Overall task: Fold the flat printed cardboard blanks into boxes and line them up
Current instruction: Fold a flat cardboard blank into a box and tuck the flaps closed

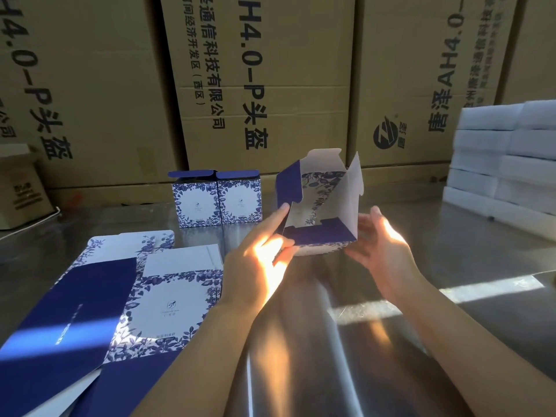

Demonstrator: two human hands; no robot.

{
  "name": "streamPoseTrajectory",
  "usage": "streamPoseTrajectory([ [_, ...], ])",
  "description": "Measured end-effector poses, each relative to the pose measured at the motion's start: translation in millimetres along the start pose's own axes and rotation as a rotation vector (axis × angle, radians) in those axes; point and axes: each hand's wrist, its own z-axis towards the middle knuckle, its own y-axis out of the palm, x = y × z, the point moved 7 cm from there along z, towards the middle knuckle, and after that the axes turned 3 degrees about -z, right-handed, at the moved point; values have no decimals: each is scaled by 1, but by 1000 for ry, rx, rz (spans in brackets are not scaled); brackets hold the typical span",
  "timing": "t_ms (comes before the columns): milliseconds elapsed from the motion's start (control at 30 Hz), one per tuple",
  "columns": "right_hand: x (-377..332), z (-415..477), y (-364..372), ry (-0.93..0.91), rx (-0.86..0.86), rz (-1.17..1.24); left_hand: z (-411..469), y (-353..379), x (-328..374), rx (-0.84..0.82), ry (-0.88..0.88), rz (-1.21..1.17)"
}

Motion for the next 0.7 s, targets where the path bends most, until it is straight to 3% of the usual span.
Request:
streamPoseTrajectory([
  [167,7,-1,0,117,41,-53,3,5,7,-77,62,26],
  [500,8,-1,-1,60,18,-167,1,6,4,-59,44,8],
  [700,11,2,-2,51,7,-202,-2,-3,-7,-18,-212,-131],
])
